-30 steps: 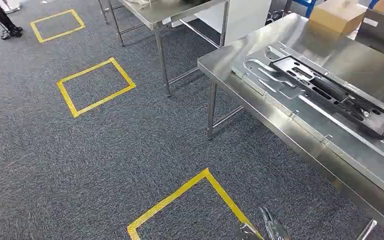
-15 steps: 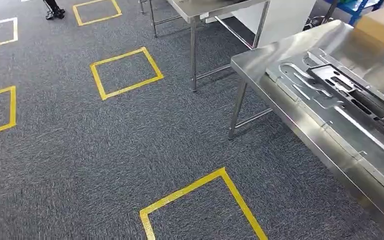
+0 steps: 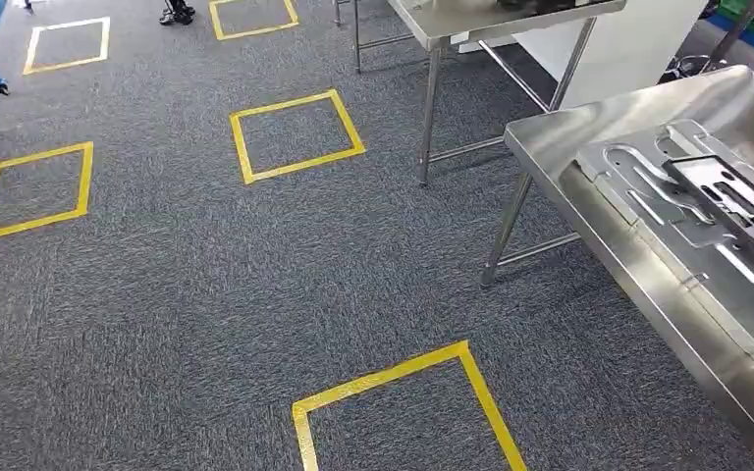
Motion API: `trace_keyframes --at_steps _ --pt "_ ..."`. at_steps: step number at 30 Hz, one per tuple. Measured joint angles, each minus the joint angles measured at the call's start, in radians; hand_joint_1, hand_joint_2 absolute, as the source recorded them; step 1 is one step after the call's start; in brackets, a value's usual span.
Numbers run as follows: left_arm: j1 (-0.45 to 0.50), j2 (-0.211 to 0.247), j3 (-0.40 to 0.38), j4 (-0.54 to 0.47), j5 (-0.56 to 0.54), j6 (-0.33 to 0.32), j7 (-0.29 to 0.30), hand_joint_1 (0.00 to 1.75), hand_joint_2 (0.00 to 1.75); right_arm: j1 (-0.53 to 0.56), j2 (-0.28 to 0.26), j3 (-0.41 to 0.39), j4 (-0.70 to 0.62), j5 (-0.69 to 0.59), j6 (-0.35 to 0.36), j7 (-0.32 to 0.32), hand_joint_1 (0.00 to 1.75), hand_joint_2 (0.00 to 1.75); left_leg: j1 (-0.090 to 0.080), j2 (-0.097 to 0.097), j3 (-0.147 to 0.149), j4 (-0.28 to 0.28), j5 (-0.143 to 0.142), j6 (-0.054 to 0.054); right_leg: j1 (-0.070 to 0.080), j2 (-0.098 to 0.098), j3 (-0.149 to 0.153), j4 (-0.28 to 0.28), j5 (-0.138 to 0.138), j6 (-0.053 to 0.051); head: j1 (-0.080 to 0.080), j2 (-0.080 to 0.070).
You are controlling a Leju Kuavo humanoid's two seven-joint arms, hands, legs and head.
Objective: Take the parts from the cabinet and place them on the table.
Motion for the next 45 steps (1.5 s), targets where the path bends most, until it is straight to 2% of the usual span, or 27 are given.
trace_keyframes --at_steps 1,3,5,6,7,9,10,11,15,16,18,20,22,24,25,26,30,31,32,33,35,36,38,39,40,41,45 --pt "0.000 0.001 0.000 0.002 0.001 -0.001 0.000 0.00 0.00 -0.002 0.000 0.000 0.000 0.001 0.000 0.000 0.00 0.00 0.001 0.031 -0.008 0.022 -0.020 -0.004 0.000 -0.008 0.000 -0.001 0.001 -0.004 0.000 0.000" --pt "-0.004 0.002 0.000 0.008 0.005 -0.006 0.006 0.00 0.00 -0.001 0.000 -0.001 0.003 0.004 0.001 0.000 0.00 0.00 0.008 0.070 -0.072 0.160 -0.102 -0.017 0.001 -0.028 -0.003 0.000 0.001 -0.008 0.000 0.000" --pt "-0.005 0.002 0.000 0.014 0.006 -0.006 0.008 0.00 0.00 0.000 0.001 -0.001 0.006 0.007 0.005 0.001 0.00 0.00 0.015 0.080 -0.139 0.307 -0.156 -0.027 0.003 -0.053 -0.005 0.000 0.000 -0.008 0.000 0.000" --pt "-0.003 0.002 0.000 0.015 0.006 -0.006 0.011 0.00 0.00 -0.001 0.001 -0.001 0.008 0.008 0.006 0.001 0.00 0.00 0.018 0.083 -0.143 0.319 -0.148 -0.030 0.003 -0.063 -0.004 0.000 -0.001 -0.008 0.000 0.000" --pt "-0.001 0.002 0.000 0.016 0.006 -0.005 0.016 0.00 0.00 -0.002 0.001 -0.001 0.009 0.008 0.006 0.001 0.00 0.00 0.021 0.085 -0.122 0.277 -0.117 -0.030 0.002 -0.073 -0.003 0.000 -0.002 -0.006 0.000 0.000" --pt "-0.001 0.003 0.000 0.017 0.006 -0.003 0.023 0.00 0.00 -0.004 0.001 -0.001 0.009 0.011 0.009 0.001 0.00 0.00 0.022 0.104 -0.028 0.100 -0.034 -0.026 0.001 -0.091 0.003 0.000 -0.006 0.000 0.000 0.000" --pt "-0.003 0.003 0.000 0.017 0.006 -0.002 0.026 0.00 0.00 -0.004 0.001 -0.001 0.010 0.011 0.012 0.003 0.00 0.00 0.019 0.143 0.020 0.005 -0.014 -0.020 0.002 -0.102 0.008 0.000 -0.009 0.004 0.000 0.000" --pt "-0.005 0.004 0.000 0.018 0.006 -0.001 0.029 0.00 0.00 -0.004 0.001 -0.001 0.011 0.011 0.015 0.007 0.00 0.00 0.009 0.148 0.020 -0.001 -0.024 -0.016 0.007 -0.109 0.008 0.000 -0.012 0.012 0.000 0.000" --pt "0.001 0.006 0.000 0.019 -0.004 0.005 0.031 0.00 0.00 -0.015 0.001 -0.002 0.012 0.001 0.025 0.008 0.00 0.00 0.007 0.109 0.020 -0.017 -0.015 0.010 0.007 -0.138 0.022 -0.010 -0.013 0.040 0.000 0.000" --pt "0.003 0.006 0.000 0.021 -0.007 0.007 0.029 0.00 0.00 -0.013 0.000 -0.002 0.013 -0.001 0.026 0.009 0.00 0.00 0.013 0.101 0.031 -0.027 -0.006 0.015 -0.002 -0.100 0.021 0.006 -0.026 0.043 0.000 0.000" --pt "0.002 0.008 -0.003 0.023 -0.013 0.015 0.021 0.00 0.00 -0.006 0.000 -0.004 0.016 -0.003 0.028 0.008 0.00 0.00 0.012 0.085 0.028 -0.031 -0.001 0.027 -0.001 -0.029 -0.040 0.125 -0.103 0.040 0.000 0.000" --pt "0.001 0.010 -0.005 0.024 -0.016 0.021 0.013 0.00 0.00 -0.002 -0.003 -0.008 0.020 -0.003 0.029 0.008 0.00 0.00 0.005 0.063 0.026 -0.030 -0.001 0.030 0.000 -0.016 -0.121 0.279 -0.159 0.040 0.000 0.000" --pt "0.001 0.011 -0.008 0.025 -0.021 0.024 0.007 0.00 0.00 -0.001 -0.004 -0.010 0.021 -0.003 0.031 0.008 0.00 0.00 0.001 0.038 0.028 -0.027 -0.002 0.032 0.001 -0.014 -0.137 0.287 -0.124 0.037 0.000 0.000" --pt "0.000 0.011 -0.013 0.027 -0.023 0.026 0.006 0.00 0.00 0.000 -0.004 -0.010 0.021 -0.004 0.032 0.008 0.00 0.00 0.001 0.010 0.031 -0.021 -0.005 0.029 0.002 0.000 -0.074 0.127 -0.019 0.029 0.000 0.000" --pt "-0.001 0.011 -0.015 0.028 -0.025 0.026 0.006 0.00 0.00 0.001 -0.005 -0.010 0.022 -0.004 0.033 0.008 0.00 0.00 0.001 -0.002 0.029 -0.017 -0.007 0.027 0.003 0.034 -0.037 0.036 0.024 0.022 0.000 0.000" --pt "-0.003 0.010 -0.017 0.032 -0.026 0.026 0.006 0.00 0.00 0.001 -0.007 -0.011 0.025 -0.006 0.033 0.009 0.00 0.00 -0.004 -0.008 0.024 -0.011 -0.010 0.022 0.003 0.064 -0.031 0.014 0.011 0.023 0.000 0.000" --pt "-0.004 0.010 -0.023 0.033 -0.036 0.030 0.018 0.00 0.00 -0.014 -0.006 -0.013 0.025 -0.008 0.032 0.020 0.00 0.00 0.001 -0.045 0.012 -0.014 -0.007 0.000 0.004 0.025 -0.026 0.000 0.021 0.010 0.000 0.000" --pt "-0.005 0.012 -0.024 0.033 -0.037 0.031 0.023 0.00 0.00 -0.015 -0.002 -0.013 0.025 -0.008 0.032 0.024 0.00 0.00 0.003 -0.028 0.013 -0.002 -0.016 -0.001 -0.002 0.009 -0.021 -0.009 0.025 0.004 0.000 0.000" --pt "-0.006 0.012 -0.025 0.034 -0.043 0.033 0.024 0.00 0.00 -0.014 -0.003 -0.013 0.025 -0.008 0.032 0.028 0.00 0.00 0.000 0.022 -0.004 0.035 -0.043 -0.007 -0.001 -0.001 -0.017 -0.012 0.025 -0.002 0.000 0.000" --pt "-0.010 0.012 -0.026 0.034 -0.043 0.033 0.026 0.00 0.00 -0.010 -0.003 -0.014 0.025 -0.009 0.032 0.028 0.00 0.00 0.004 0.050 -0.036 0.097 -0.080 -0.013 0.000 -0.014 -0.017 -0.012 0.023 -0.006 0.000 0.000" --pt "-0.013 0.011 -0.030 0.036 -0.046 0.033 0.031 0.00 0.00 -0.007 -0.003 -0.015 0.026 -0.011 0.033 0.031 0.00 0.00 0.015 0.076 -0.119 0.263 -0.151 -0.026 0.004 -0.042 -0.016 -0.012 0.020 -0.008 0.000 0.000" --pt "-0.013 0.011 -0.032 0.039 -0.047 0.033 0.035 0.00 0.00 -0.007 -0.003 -0.016 0.026 -0.011 0.034 0.034 0.00 0.00 0.020 0.080 -0.142 0.307 -0.158 -0.030 0.004 -0.055 -0.016 -0.011 0.019 -0.006 0.000 0.000" --pt "-0.009 0.011 -0.033 0.039 -0.048 0.036 0.041 0.00 0.00 -0.008 -0.003 -0.016 0.026 -0.011 0.034 0.037 0.00 0.00 0.028 0.087 -0.112 0.242 -0.102 -0.036 0.003 -0.076 -0.012 -0.011 0.015 -0.001 0.000 0.000" --pt "-0.008 0.011 -0.034 0.039 -0.051 0.038 0.043 0.00 0.00 -0.009 -0.003 -0.016 0.026 -0.011 0.035 0.037 0.00 0.00 0.031 0.097 -0.059 0.141 -0.052 -0.037 0.001 -0.088 -0.006 -0.011 0.012 0.003 0.000 0.000" --pt "-0.009 0.011 -0.036 0.039 -0.051 0.040 0.045 0.00 0.00 -0.009 -0.003 -0.016 0.026 -0.011 0.036 0.037 0.00 0.00 0.031 0.122 -0.006 0.046 -0.014 -0.037 0.000 -0.098 -0.001 -0.011 0.009 0.008 0.000 0.000" --pt "-0.012 0.011 -0.039 0.039 -0.051 0.040 0.047 0.00 0.00 -0.008 -0.004 -0.016 0.026 -0.011 0.037 0.037 0.00 0.00 0.025 0.161 0.018 -0.006 -0.019 -0.031 0.004 -0.107 0.003 -0.010 0.004 0.015 0.000 0.000" --pt "-0.009 0.011 -0.041 0.039 -0.051 0.045 0.046 0.00 0.00 -0.018 -0.003 -0.017 0.026 -0.011 0.037 0.037 0.00 0.00 0.012 0.119 0.011 -0.009 -0.014 -0.003 0.003 -0.137 0.017 -0.016 0.000 0.042 0.000 0.000"
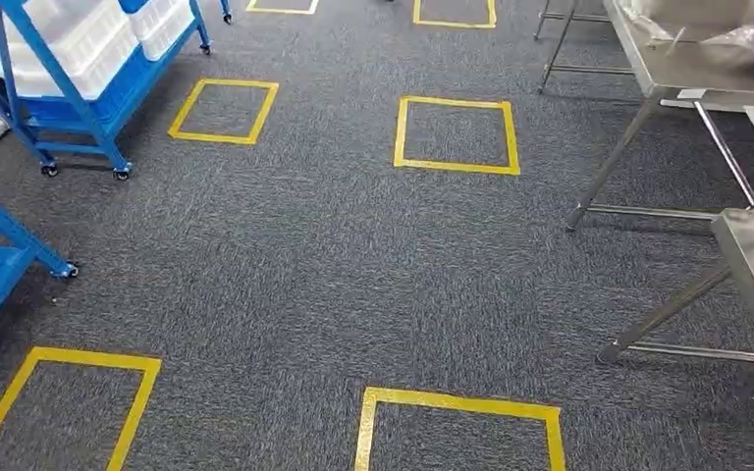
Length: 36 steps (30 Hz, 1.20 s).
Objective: Take the parts from the cabinet and place them on the table.
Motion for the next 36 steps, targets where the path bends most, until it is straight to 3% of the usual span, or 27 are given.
trace_keyframes --at_steps 1,2,3,5,6,7,8,10,11,12,15,16,17,18,19,21,22,23,25,26,27,28,31,32,33,34,36 --pt "0.000 0.000 0.000 0.000 -0.001 0.000 -0.003 0.00 0.00 -0.002 0.000 0.000 -0.001 -0.001 0.001 0.000 0.00 0.00 0.010 -0.013 0.013 -0.013 0.010 0.013 -0.007 0.004 0.003 0.003 -0.007 0.008 0.000 0.000" --pt "0.001 -0.001 -0.001 0.000 -0.002 0.000 -0.007 0.00 0.00 0.001 0.000 0.000 0.000 -0.002 0.002 0.001 0.00 0.00 0.008 -0.020 0.014 -0.016 0.011 0.018 -0.008 0.056 -0.006 0.033 -0.032 0.010 0.000 0.000" --pt "0.000 0.000 -0.002 0.000 -0.002 0.000 -0.008 0.00 0.00 0.004 0.000 0.000 0.000 -0.003 0.002 0.001 0.00 0.00 0.007 -0.027 0.012 -0.016 0.013 0.024 -0.009 0.091 -0.036 0.095 -0.073 0.007 0.000 0.000" --pt "-0.003 0.000 -0.004 0.000 -0.006 -0.004 -0.013 0.00 0.00 0.009 0.000 0.000 0.000 -0.007 0.004 0.000 0.00 0.00 -0.001 -0.049 0.011 -0.016 0.012 0.029 -0.006 0.117 -0.120 0.260 -0.147 0.004 0.001 0.000" --pt "-0.003 -0.001 -0.006 0.000 -0.007 -0.007 -0.014 0.00 0.00 0.010 0.000 -0.001 0.000 -0.006 0.004 0.000 0.00 0.00 -0.005 -0.061 0.010 -0.014 0.011 0.030 -0.004 0.120 -0.151 0.313 -0.157 0.002 0.000 0.000" --pt "-0.002 -0.001 -0.006 0.000 -0.010 -0.007 -0.014 0.00 0.00 0.010 0.000 -0.001 0.000 -0.007 0.004 0.001 0.00 0.00 -0.009 -0.076 0.013 -0.013 0.010 0.032 -0.002 0.122 -0.159 0.318 -0.138 -0.002 0.000 0.000" --pt "-0.002 -0.002 -0.006 0.000 -0.012 -0.010 -0.015 0.00 0.00 0.010 0.000 -0.002 0.000 -0.009 0.004 0.001 0.00 0.00 -0.011 -0.089 0.015 -0.012 0.009 0.032 0.001 0.124 -0.143 0.271 -0.097 -0.008 0.000 0.000" --pt "-0.002 -0.003 -0.009 0.000 -0.015 -0.014 -0.016 0.00 0.00 0.012 0.000 -0.004 0.000 -0.012 0.004 0.001 0.00 0.00 -0.012 -0.115 0.020 -0.009 0.007 0.030 0.006 0.145 -0.070 0.098 0.003 -0.021 0.000 0.000" --pt "-0.002 -0.004 -0.011 0.001 -0.016 -0.016 -0.017 0.00 0.00 0.016 0.000 -0.008 0.002 -0.015 0.004 0.001 0.00 0.00 -0.009 -0.125 0.018 -0.009 0.006 0.028 0.007 0.198 -0.045 0.029 0.019 -0.029 0.001 0.000" --pt "-0.005 -0.006 -0.013 0.002 -0.017 -0.017 -0.018 0.00 0.00 0.017 -0.002 -0.010 0.004 -0.019 0.003 0.000 0.00 0.00 -0.016 -0.133 0.012 -0.001 0.004 0.023 0.008 0.216 -0.043 0.018 0.017 -0.028 0.000 0.000" --pt "-0.002 -0.007 -0.016 0.002 -0.020 -0.018 -0.020 0.00 0.00 0.014 -0.002 -0.014 0.004 -0.024 0.002 0.000 0.00 0.00 -0.007 -0.164 0.005 -0.008 0.010 0.006 0.015 0.181 -0.041 0.018 0.017 -0.034 0.000 0.000" --pt "-0.002 -0.007 -0.016 0.002 -0.020 -0.018 -0.021 0.00 0.00 0.011 -0.001 -0.016 0.004 -0.025 0.002 0.000 0.00 0.00 -0.012 -0.175 0.005 -0.005 0.006 0.001 0.001 0.167 -0.034 0.002 0.023 -0.041 0.000 0.000" --pt "-0.001 -0.007 -0.017 0.002 -0.020 -0.018 -0.021 0.00 0.00 0.012 0.000 -0.018 0.004 -0.026 0.002 0.000 0.00 0.00 -0.014 -0.120 -0.003 0.020 -0.012 -0.001 0.004 0.150 -0.026 -0.007 0.024 -0.047 0.000 0.000" --pt "-0.003 -0.007 -0.018 0.002 -0.020 -0.018 -0.022 0.00 0.00 0.018 0.000 -0.019 0.005 -0.026 0.002 -0.001 0.00 0.00 -0.012 -0.082 -0.028 0.069 -0.043 -0.006 0.005 0.138 -0.024 -0.007 0.023 -0.053 0.000 0.000" --pt "-0.005 -0.007 -0.021 0.002 -0.020 -0.018 -0.022 0.00 0.00 0.023 0.000 -0.021 0.005 -0.026 0.000 -0.001 0.00 0.00 -0.008 -0.058 -0.071 0.153 -0.085 -0.012 0.007 0.122 -0.023 -0.007 0.021 -0.056 0.000 0.000" --pt "-0.006 -0.008 -0.023 0.002 -0.020 -0.018 -0.024 0.00 0.00 0.024 0.000 -0.024 0.007 -0.027 -0.002 -0.001 0.00 0.00 0.001 -0.043 -0.143 0.296 -0.137 -0.022 0.008 0.095 -0.021 -0.007 0.016 -0.056 0.000 0.000" --pt "-0.004 -0.008 -0.024 0.002 -0.020 -0.018 -0.025 0.00 0.00 0.024 0.000 -0.025 0.008 -0.027 -0.004 -0.001 0.00 0.00 0.006 -0.039 -0.155 0.316 -0.130 -0.025 0.008 0.082 -0.020 -0.007 0.014 -0.055 0.000 0.000" --pt "-0.003 -0.008 -0.024 0.002 -0.019 -0.019 -0.026 0.00 0.00 0.024 0.000 -0.025 0.008 -0.027 -0.005 -0.002 0.00 0.00 0.010 -0.036 -0.141 0.286 -0.103 -0.028 0.008 0.072 -0.017 -0.007 0.012 -0.053 0.000 0.000" --pt "-0.002 -0.008 -0.024 0.002 -0.018 -0.019 -0.031 0.00 0.00 0.023 0.000 -0.026 0.008 -0.028 -0.008 -0.004 0.00 0.00 0.014 -0.012 -0.048 0.107 -0.012 -0.031 0.006 0.048 -0.005 -0.007 0.004 -0.045 0.000 0.000" --pt "-0.003 -0.008 -0.024 0.002 -0.014 -0.019 -0.035 0.00 0.00 0.023 0.000 -0.026 0.008 -0.028 -0.010 -0.006 0.00 0.00 0.014 0.027 -0.002 0.026 0.016 -0.028 0.006 0.039 0.003 -0.006 0.000 -0.040 0.000 0.000" --pt "-0.006 -0.008 -0.024 0.002 -0.011 -0.019 -0.039 0.00 0.00 0.024 0.000 -0.027 0.008 -0.028 -0.011 -0.007 0.00 0.00 0.001 0.056 0.010 -0.003 0.001 -0.023 0.014 0.030 0.005 -0.003 -0.007 -0.032 0.000 0.000" --pt "-0.007 -0.008 -0.024 0.002 -0.011 -0.019 -0.042 0.00 0.00 0.023 0.000 -0.027 0.008 -0.028 -0.011 -0.008 0.00 0.00 0.003 0.036 0.010 -0.002 0.007 -0.012 0.013 0.024 0.005 -0.003 -0.008 -0.027 0.000 0.000" --pt "-0.003 -0.008 -0.024 0.002 -0.010 -0.019 -0.045 0.00 0.00 0.008 0.000 -0.030 0.008 -0.033 -0.012 -0.010 0.00 0.00 -0.002 0.009 0.006 -0.009 0.010 0.008 0.009 -0.003 0.015 -0.006 -0.011 -0.011 0.000 0.000" --pt "-0.002 -0.008 -0.024 0.002 -0.011 -0.020 -0.049 0.00 0.00 0.009 0.000 -0.031 0.008 -0.035 -0.012 -0.009 0.00 0.00 0.002 -0.001 0.013 -0.016 0.015 0.015 0.001 0.037 0.015 0.009 -0.025 -0.003 0.001 0.000" --pt "-0.003 -0.008 -0.024 0.002 -0.011 -0.023 -0.050 0.00 0.00 0.013 0.000 -0.033 0.008 -0.037 -0.012 -0.010 0.00 0.00 0.003 -0.009 0.012 -0.018 0.016 0.021 0.000 0.088 -0.009 0.054 -0.056 -0.003 0.000 0.000" --pt "-0.006 -0.008 -0.024 0.002 -0.011 -0.026 -0.053 0.00 0.00 0.015 0.001 -0.034 0.008 -0.039 -0.011 -0.010 0.00 0.00 0.002 -0.019 0.010 -0.017 0.017 0.025 -0.001 0.110 -0.047 0.128 -0.096 -0.003 0.001 0.000" --pt "-0.009 -0.008 -0.025 0.002 -0.012 -0.028 -0.058 0.00 0.00 0.018 0.000 -0.035 0.009 -0.042 -0.012 -0.010 0.00 0.00 -0.003 -0.042 0.009 -0.017 0.016 0.029 -0.001 0.121 -0.131 0.287 -0.156 -0.002 0.000 0.000"
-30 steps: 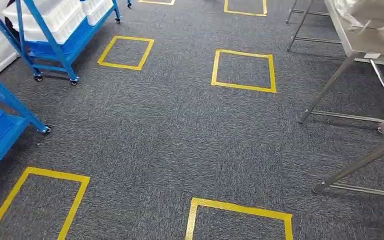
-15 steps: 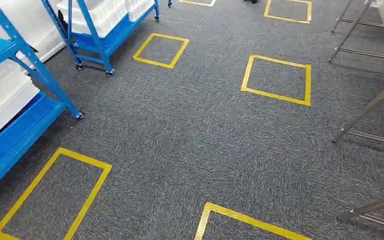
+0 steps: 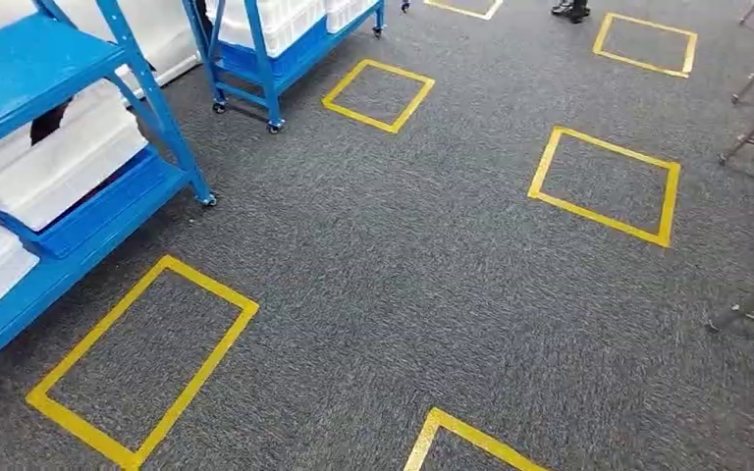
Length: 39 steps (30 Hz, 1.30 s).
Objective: Take the parts from the cabinet and place them on the table.
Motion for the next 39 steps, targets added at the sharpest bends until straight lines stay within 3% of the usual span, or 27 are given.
trace_keyframes --at_steps 1,2,4,5,6,8,10,11,12,13,15,16,17,19,20,21,25,26,28,30,31,32,34,35,36,37,39 --pt "0.000 0.000 0.000 0.000 0.000 -0.002 -0.003 0.00 0.00 0.001 0.000 -0.001 0.000 -0.002 -0.001 0.000 0.00 0.00 -0.002 -0.015 0.001 0.001 0.000 0.000 0.000 0.001 -0.027 0.040 0.002 -0.001 0.000 0.000" --pt "0.001 0.000 0.000 0.000 0.000 -0.002 -0.005 0.00 0.00 0.002 0.000 -0.003 0.000 -0.002 -0.001 0.000 0.00 0.00 -0.003 -0.030 0.004 0.001 0.000 0.000 0.000 0.001 -0.025 0.019 0.034 -0.003 0.000 0.000" --pt "0.002 0.000 0.000 0.000 0.000 -0.005 -0.009 0.00 0.00 0.002 0.000 -0.007 0.000 -0.003 -0.002 0.000 0.00 0.00 -0.004 -0.056 0.009 0.003 -0.002 -0.002 0.001 0.012 0.034 -0.129 0.133 -0.012 0.000 0.000" --pt "0.001 0.000 -0.001 0.000 0.000 -0.005 -0.010 0.00 0.00 0.004 -0.002 -0.008 0.000 -0.003 -0.002 0.000 0.00 0.00 -0.003 -0.068 0.010 0.004 -0.004 -0.004 0.001 0.037 0.071 -0.219 0.180 -0.018 0.000 0.000" --pt "0.000 -0.001 -0.001 0.000 0.000 -0.006 -0.011 0.00 0.00 0.005 -0.004 -0.010 0.002 -0.003 -0.003 0.000 0.00 0.00 -0.006 -0.076 0.006 0.006 -0.004 -0.007 0.002 0.085 0.087 -0.261 0.173 -0.023 0.000 0.000" --pt "-0.001 0.000 -0.002 0.000 -0.001 -0.007 -0.012 0.00 0.00 0.003 -0.004 -0.013 0.002 -0.005 -0.003 -0.001 0.00 0.00 -0.002 -0.093 -0.003 0.009 -0.003 -0.020 0.006 0.066 0.087 -0.273 0.177 -0.020 0.000 0.000" --pt "0.001 0.000 -0.002 0.000 -0.002 -0.008 -0.013 0.00 0.00 -0.002 -0.005 -0.015 0.002 -0.006 -0.006 0.000 0.00 0.00 0.003 -0.113 -0.007 0.005 -0.001 -0.032 0.009 0.051 0.091 -0.278 0.178 -0.028 0.000 0.000" --pt "0.002 0.001 -0.002 0.000 -0.002 -0.010 -0.013 0.00 0.00 -0.002 -0.005 -0.015 0.002 -0.010 -0.006 0.000 0.00 0.00 0.000 -0.110 -0.006 0.012 -0.008 -0.036 -0.005 0.037 0.098 -0.292 0.185 -0.036 0.000 0.000" --pt "0.003 0.002 -0.002 0.000 -0.002 -0.013 -0.014 0.00 0.00 -0.001 -0.005 -0.015 0.002 -0.013 -0.007 0.000 0.00 0.00 -0.003 -0.055 -0.020 0.046 -0.032 -0.039 0.000 0.026 0.103 -0.298 0.184 -0.041 0.000 0.000" --pt "0.000 0.002 -0.003 0.000 -0.001 -0.016 -0.014 0.00 0.00 0.003 -0.005 -0.016 0.002 -0.014 -0.007 0.000 0.00 0.00 0.000 -0.028 -0.055 0.114 -0.071 -0.043 0.001 0.012 0.105 -0.298 0.183 -0.048 0.000 0.000" --pt "-0.003 0.002 -0.003 0.000 0.001 -0.021 -0.014 0.00 0.00 0.008 -0.005 -0.017 0.003 -0.016 -0.007 0.000 0.00 0.00 0.006 -0.006 -0.132 0.269 -0.136 -0.051 0.006 -0.016 0.108 -0.298 0.180 -0.051 0.000 0.000" --pt "-0.003 0.002 -0.003 0.000 0.001 -0.023 -0.013 0.00 0.00 0.008 -0.005 -0.018 0.004 -0.016 -0.007 0.001 0.00 0.00 0.009 -0.002 -0.156 0.314 -0.142 -0.055 0.006 -0.028 0.108 -0.297 0.177 -0.050 0.000 0.000" --pt "-0.001 0.002 -0.003 0.000 0.002 -0.024 -0.013 0.00 0.00 0.007 -0.005 -0.019 0.004 -0.017 -0.007 0.002 0.00 0.00 0.013 0.001 -0.156 0.313 -0.126 -0.057 0.006 -0.038 0.111 -0.297 0.176 -0.049 0.000 0.000" --pt "0.000 0.005 -0.003 0.000 0.003 -0.026 -0.012 0.00 0.00 0.006 -0.003 -0.022 0.004 -0.018 -0.007 0.002 0.00 0.00 0.017 0.014 -0.087 0.175 -0.042 -0.061 0.004 -0.060 0.118 -0.295 0.169 -0.043 0.000 0.000" --pt "0.000 0.006 -0.003 0.000 0.002 -0.027 -0.012 0.00 0.00 0.006 -0.002 -0.023 0.004 -0.018 -0.007 0.002 0.00 0.00 0.018 0.036 -0.036 0.080 -0.001 -0.061 0.004 -0.071 0.124 -0.294 0.164 -0.037 0.000 0.000" --pt "-0.002 0.006 -0.003 0.000 0.000 -0.029 -0.012 0.00 0.00 0.007 -0.002 -0.024 0.004 -0.018 -0.007 0.002 0.00 0.00 0.016 0.084 -0.010 0.024 -0.004 -0.059 0.008 -0.080 0.128 -0.292 0.159 -0.031 0.000 0.000" --pt "0.002 0.007 -0.004 0.000 -0.002 -0.031 -0.012 0.00 0.00 -0.002 -0.002 -0.025 0.005 -0.019 -0.005 0.007 0.00 0.00 0.003 0.049 -0.015 0.019 -0.006 -0.027 0.011 -0.112 0.136 -0.290 0.150 -0.011 0.000 0.000" --pt "0.002 0.007 -0.004 0.000 -0.002 -0.032 -0.012 0.00 0.00 -0.004 -0.002 -0.025 0.005 -0.020 -0.003 0.008 0.00 0.00 0.010 0.039 -0.005 0.009 0.001 -0.018 0.005 -0.102 0.137 -0.285 0.142 0.000 0.000 0.000" --pt "0.000 0.008 -0.005 0.000 -0.003 -0.036 -0.012 0.00 0.00 -0.001 -0.002 -0.026 0.005 -0.020 -0.002 0.009 0.00 0.00 0.009 0.024 -0.007 0.007 0.003 -0.008 0.001 -0.024 0.100 -0.207 0.087 0.001 0.000 0.000" --pt "-0.003 0.008 -0.005 0.000 -0.004 -0.043 -0.012 0.00 0.00 0.003 -0.002 -0.030 0.007 -0.021 -0.001 0.011 0.00 0.00 0.005 0.004 -0.009 0.008 0.002 -0.003 0.001 -0.003 0.013 -0.036 0.013 0.002 0.000 0.000" --pt "-0.002 0.008 -0.005 0.000 -0.006 -0.045 -0.011 0.00 0.00 0.005 -0.002 -0.031 0.008 -0.021 -0.001 0.013 0.00 0.00 0.002 -0.009 -0.008 0.009 0.002 -0.001 0.001 -0.001 -0.022 0.024 0.002 0.002 0.000 0.000" --pt "-0.001 0.008 -0.005 0.000 -0.009 -0.047 -0.009 0.00 0.00 0.007 -0.002 -0.032 0.008 -0.022 -0.001 0.016 0.00 0.00 0.001 -0.022 -0.006 0.009 0.001 -0.001 0.001 0.000 -0.034 0.035 0.017 0.000 0.000 0.000" --pt "0.001 0.008 -0.006 0.000 -0.011 -0.050 -0.005 0.00 0.00 0.007 -0.001 -0.032 0.008 -0.023 -0.001 0.018 0.00 0.00 -0.001 -0.049 0.000 0.009 0.000 -0.002 0.004 0.005 0.004 -0.074 0.106 -0.010 0.000 0.000" --pt "0.001 0.008 -0.006 0.000 -0.012 -0.050 -0.002 0.00 0.00 0.007 -0.001 -0.033 0.008 -0.023 -0.001 0.020 0.00 0.00 -0.001 -0.063 0.004 0.009 -0.002 -0.004 0.006 0.022 0.046 -0.177 0.164 -0.017 0.000 0.000" --pt "0.000 0.006 -0.006 0.000 -0.013 -0.050 0.000 0.00 0.00 0.010 -0.002 -0.033 0.009 -0.024 -0.002 0.022 0.00 0.00 0.000 -0.072 0.003 0.010 -0.002 -0.005 0.007 0.068 0.072 -0.252 0.193 -0.025 0.000 0.000" --pt "-0.001 0.005 -0.006 0.000 -0.013 -0.050 0.000 0.00 0.00 0.010 -0.002 -0.034 0.010 -0.025 -0.003 0.025 0.00 0.00 -0.006 -0.081 -0.003 0.015 -0.005 -0.010 0.005 0.101 0.079 -0.270 0.183 -0.029 0.000 0.000" --pt "0.002 0.005 -0.006 0.000 -0.014 -0.048 0.007 0.00 0.00 0.005 -0.001 -0.036 0.010 -0.026 -0.004 0.032 0.00 0.00 0.003 -0.101 -0.008 0.013 -0.002 -0.022 0.012 0.075 0.079 -0.271 0.184 -0.028 0.000 0.000"
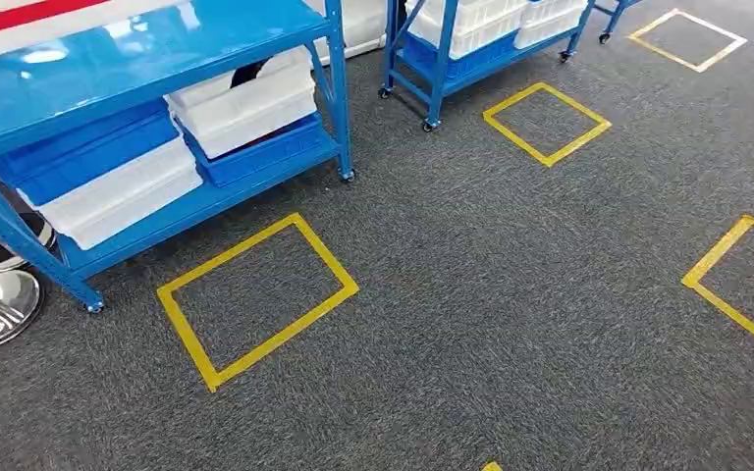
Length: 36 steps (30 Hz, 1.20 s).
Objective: Take the parts from the cabinet and place them on the table.
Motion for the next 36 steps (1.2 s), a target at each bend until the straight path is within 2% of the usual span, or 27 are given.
trace_keyframes --at_steps 2,3,4,5,7,8,9,11,12,13,14,17,18,19,20,22,23,24,25,26,27,28,31,32,33,34,36 --pt "0.003 0.000 0.000 0.000 0.000 0.003 0.007 0.00 0.00 -0.004 0.000 -0.001 0.000 0.000 -0.001 0.005 0.00 0.00 -0.003 -0.022 -0.003 -0.006 0.003 -0.016 -0.005 -0.021 0.008 -0.015 0.005 -0.010 0.000 0.000" --pt "0.005 0.000 0.000 0.000 0.000 0.005 0.011 0.00 0.00 -0.005 0.003 -0.001 0.000 0.003 0.000 0.007 0.00 0.00 -0.003 0.019 -0.005 0.013 -0.012 -0.017 -0.007 -0.040 0.017 -0.028 0.010 -0.014 0.000 0.000" --pt "0.004 0.000 0.000 0.000 0.000 0.005 0.013 0.00 0.00 0.001 0.003 -0.001 0.000 0.003 0.000 0.011 0.00 0.00 -0.002 0.064 -0.030 0.063 -0.048 -0.022 -0.008 -0.050 0.021 -0.032 0.009 -0.019 0.000 0.000" --pt "0.002 0.000 0.000 0.000 0.000 0.006 0.014 0.00 0.00 0.004 0.003 -0.001 0.000 0.005 0.001 0.012 0.00 0.00 0.000 0.086 -0.067 0.137 -0.087 -0.026 -0.006 -0.065 0.021 -0.032 0.007 -0.023 0.000 0.000" --pt "0.002 0.000 0.000 0.000 0.000 0.008 0.020 0.00 0.00 0.005 0.003 -0.001 0.002 0.007 0.003 0.018 0.00 0.00 0.005 0.100 -0.139 0.285 -0.143 -0.034 -0.004 -0.093 0.023 -0.030 0.003 -0.024 0.000 0.000" --pt "0.005 -0.001 0.000 0.000 0.000 0.008 0.023 0.00 0.00 0.005 0.003 -0.001 0.002 0.007 0.003 0.020 0.00 0.00 0.008 0.103 -0.152 0.310 -0.139 -0.037 -0.004 -0.105 0.023 -0.029 0.002 -0.023 0.000 0.000" --pt "0.007 -0.001 0.000 0.000 0.000 0.008 0.024 0.00 0.00 0.004 0.003 -0.001 0.002 0.007 0.003 0.020 0.00 0.00 0.010 0.107 -0.139 0.284 -0.113 -0.040 -0.005 -0.115 0.026 -0.029 -0.001 -0.022 0.000 0.000" --pt "0.007 -0.001 0.000 0.000 0.002 0.010 0.024 0.00 0.00 0.003 0.003 -0.001 0.002 0.008 0.003 0.020 0.00 0.00 0.012 0.124 -0.050 0.117 -0.025 -0.039 -0.006 -0.137 0.035 -0.026 -0.009 -0.016 0.000 0.000" --pt "0.006 -0.001 0.000 0.000 0.003 0.011 0.024 0.00 0.00 0.003 0.003 -0.001 0.002 0.008 0.003 0.020 0.00 0.00 0.010 0.155 -0.003 0.032 0.007 -0.035 -0.006 -0.147 0.041 -0.024 -0.014 -0.011 0.000 0.000" --pt "0.003 -0.001 0.000 0.000 0.003 0.012 0.024 0.00 0.00 0.004 0.003 -0.001 0.002 0.008 0.003 0.020 0.00 0.00 -0.001 0.186 0.011 -0.002 -0.007 -0.028 0.003 -0.156 0.042 -0.020 -0.020 -0.003 0.000 0.000" --pt "0.002 -0.002 0.000 0.000 0.004 0.012 0.024 0.00 0.00 0.003 0.003 -0.001 0.002 0.009 0.003 0.020 0.00 0.00 0.000 0.170 0.010 -0.001 -0.002 -0.017 0.003 -0.163 0.043 -0.020 -0.021 0.002 0.000 0.000" --pt "0.007 -0.003 0.000 0.000 0.006 0.012 0.024 0.00 0.00 -0.009 0.003 -0.001 0.002 0.010 0.003 0.020 0.00 0.00 -0.001 0.144 0.003 -0.007 0.001 -0.001 0.001 -0.187 0.052 -0.022 -0.024 0.015 0.000 0.000" --pt "0.008 -0.004 0.000 0.000 0.006 0.012 0.024 0.00 0.00 -0.009 0.003 -0.001 0.002 0.010 0.003 0.020 0.00 0.00 0.005 0.138 0.013 -0.015 0.007 0.008 -0.006 -0.155 0.053 -0.011 -0.035 0.024 0.000 0.000" --pt "0.007 -0.005 0.001 0.000 0.006 0.012 0.024 0.00 0.00 -0.007 0.003 -0.001 0.002 0.010 0.003 0.020 0.00 0.00 0.006 0.130 0.012 -0.016 0.009 0.013 -0.008 -0.106 0.036 0.025 -0.064 0.027 0.000 0.000" --pt "0.004 -0.005 0.001 0.000 0.008 0.012 0.024 0.00 0.00 -0.005 0.004 -0.001 0.002 0.010 0.003 0.019 0.00 0.00 0.006 0.122 0.009 -0.016 0.010 0.015 -0.009 -0.084 -0.001 0.099 -0.109 0.029 0.000 0.000" --pt "0.003 -0.007 0.001 0.000 0.008 0.012 0.024 0.00 0.00 -0.002 0.003 -0.001 0.003 0.010 0.003 0.020 0.00 0.00 0.003 0.101 0.006 -0.016 0.011 0.018 -0.008 -0.075 -0.087 0.271 -0.179 0.032 0.000 0.000" --pt "0.004 -0.007 0.001 0.000 0.008 0.012 0.024 0.00 0.00 -0.001 0.003 -0.001 0.003 0.010 0.003 0.020 0.00 0.00 0.002 0.090 0.007 -0.015 0.011 0.018 -0.008 -0.075 -0.109 0.310 -0.179 0.031 0.000 0.000" --pt "0.005 -0.007 0.001 0.000 0.008 0.012 0.024 0.00 0.00 0.000 0.003 -0.001 0.003 0.010 0.003 0.020 0.00 0.00 0.002 0.078 0.009 -0.014 0.011 0.018 -0.008 -0.075 -0.105 0.295 -0.153 0.030 0.000 0.000" --pt "0.006 -0.008 0.001 0.000 0.008 0.012 0.024 0.00 0.00 0.000 0.003 -0.001 0.003 0.010 0.003 0.020 0.00 0.00 0.002 0.066 0.011 -0.013 0.010 0.018 -0.009 -0.073 -0.080 0.237 -0.110 0.028 0.000 0.000" --pt "0.005 -0.008 0.001 0.000 0.008 0.012 0.024 0.00 0.00 0.001 0.003 -0.001 0.003 0.010 0.003 0.020 0.00 0.00 0.002 0.052 0.014 -0.011 0.009 0.016 -0.010 -0.067 -0.037 0.142 -0.056 0.025 0.000 0.000" --pt "0.004 -0.009 0.001 0.000 0.008 0.012 0.024 0.00 0.00 0.002 0.003 -0.001 0.003 0.010 0.003 0.020 0.00 0.00 0.003 0.039 0.014 -0.009 0.008 0.013 -0.012 -0.045 0.007 0.043 -0.009 0.022 0.000 0.000" --pt "0.004 -0.010 0.001 0.000 0.009 0.012 0.024 0.00 0.00 0.005 0.003 -0.001 0.005 0.010 0.003 0.020 0.00 0.00 0.001 0.031 0.009 -0.007 0.007 0.008 -0.015 0.014 0.026 -0.001 -0.016 0.018 0.000 0.000" --pt "0.006 -0.010 0.001 0.000 0.009 0.012 0.024 0.00 0.00 0.000 0.003 -0.001 0.005 0.010 0.003 0.020 0.00 0.00 0.002 0.008 0.001 -0.005 0.011 -0.009 -0.006 -0.016 0.019 -0.002 -0.011 0.008 0.000 0.000" --pt "0.008 -0.010 0.001 0.000 0.009 0.012 0.024 0.00 0.00 -0.002 0.003 -0.001 0.005 0.010 0.003 0.020 0.00 0.00 0.001 -0.002 -0.005 -0.007 0.013 -0.017 -0.008 -0.028 0.021 -0.006 -0.008 0.001 0.000 0.000" --pt "0.007 -0.008 0.001 0.000 0.009 0.012 0.024 0.00 0.00 -0.002 0.006 -0.001 0.005 0.010 0.003 0.020 0.00 0.00 0.002 0.003 -0.005 0.002 0.006 -0.020 -0.017 -0.043 0.024 -0.015 -0.002 -0.009 0.000 0.000" --pt "0.007 -0.008 0.001 0.000 0.009 0.011 0.022 0.00 0.00 -0.001 0.005 -0.001 0.005 0.011 0.003 0.020 0.00 0.00 -0.002 0.050 -0.017 0.033 -0.020 -0.024 -0.016 -0.053 0.024 -0.017 -0.003 -0.016 0.000 0.000" --pt "0.004 -0.008 0.001 0.000 0.009 0.003 0.018 0.00 0.00 0.005 0.005 -0.001 0.005 0.011 0.003 0.019 0.00 0.00 0.003 0.095 -0.088 0.186 -0.107 -0.032 -0.011 -0.080 0.024 -0.017 -0.005 -0.025 0.000 0.000"
